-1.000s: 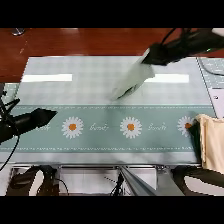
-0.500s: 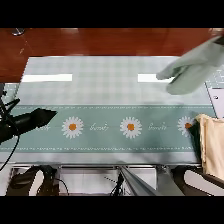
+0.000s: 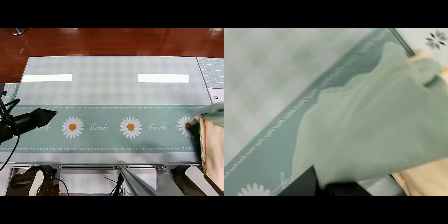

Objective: Fold the shirts.

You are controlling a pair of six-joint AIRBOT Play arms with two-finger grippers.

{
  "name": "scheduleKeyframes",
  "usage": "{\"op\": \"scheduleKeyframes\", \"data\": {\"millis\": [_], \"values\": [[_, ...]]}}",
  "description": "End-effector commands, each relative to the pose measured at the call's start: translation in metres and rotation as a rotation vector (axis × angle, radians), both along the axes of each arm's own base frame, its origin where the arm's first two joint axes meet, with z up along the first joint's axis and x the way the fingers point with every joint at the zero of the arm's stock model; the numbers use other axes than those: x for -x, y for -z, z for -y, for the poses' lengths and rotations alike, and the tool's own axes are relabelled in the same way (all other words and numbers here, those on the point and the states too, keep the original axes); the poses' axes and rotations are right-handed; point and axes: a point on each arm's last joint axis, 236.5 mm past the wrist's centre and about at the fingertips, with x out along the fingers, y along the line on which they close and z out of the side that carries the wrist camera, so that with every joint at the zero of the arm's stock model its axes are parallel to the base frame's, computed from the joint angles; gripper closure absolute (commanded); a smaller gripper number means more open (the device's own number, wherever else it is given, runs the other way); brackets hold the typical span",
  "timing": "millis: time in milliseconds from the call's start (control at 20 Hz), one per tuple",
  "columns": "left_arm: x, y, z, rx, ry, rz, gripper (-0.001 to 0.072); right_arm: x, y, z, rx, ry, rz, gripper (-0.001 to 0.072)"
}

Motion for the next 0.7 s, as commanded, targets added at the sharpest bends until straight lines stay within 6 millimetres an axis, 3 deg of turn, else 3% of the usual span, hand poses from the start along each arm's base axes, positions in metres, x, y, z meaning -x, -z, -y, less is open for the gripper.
{"op": "scheduleKeyframes", "data": {"millis": [0,200,300,400,450,500,550,650], "values": [[0.000,0.000,0.000,-0.002,0.001,0.001,0.0683,0.094,0.042,0.018,-0.005,0.298,-0.181,0.0689],[0.000,0.000,0.001,0.004,0.002,0.002,0.0683,0.166,0.048,0.012,0.095,0.541,-0.306,0.0689],[0.000,-0.001,0.001,0.004,0.002,0.002,0.0683,0.188,0.051,0.003,0.133,0.595,-0.350,0.0681],[0.000,-0.001,0.002,0.009,0.003,0.003,0.0683,0.204,0.058,-0.004,0.147,0.651,-0.392,0.0567],[0.000,-0.002,0.003,0.016,0.004,0.005,0.0683,0.214,0.060,-0.004,0.156,0.692,-0.422,0.0417],[-0.001,-0.004,0.005,0.027,0.005,0.007,0.0683,0.217,0.062,-0.004,0.155,0.702,-0.433,0.0176],[-0.001,-0.007,0.007,0.032,0.020,0.022,0.0683,0.216,0.062,-0.004,0.153,0.698,-0.434,0.0080],[-0.004,-0.015,0.014,0.043,0.057,0.068,0.0683,0.204,0.065,0.002,0.149,0.647,-0.403,0.0082]]}}
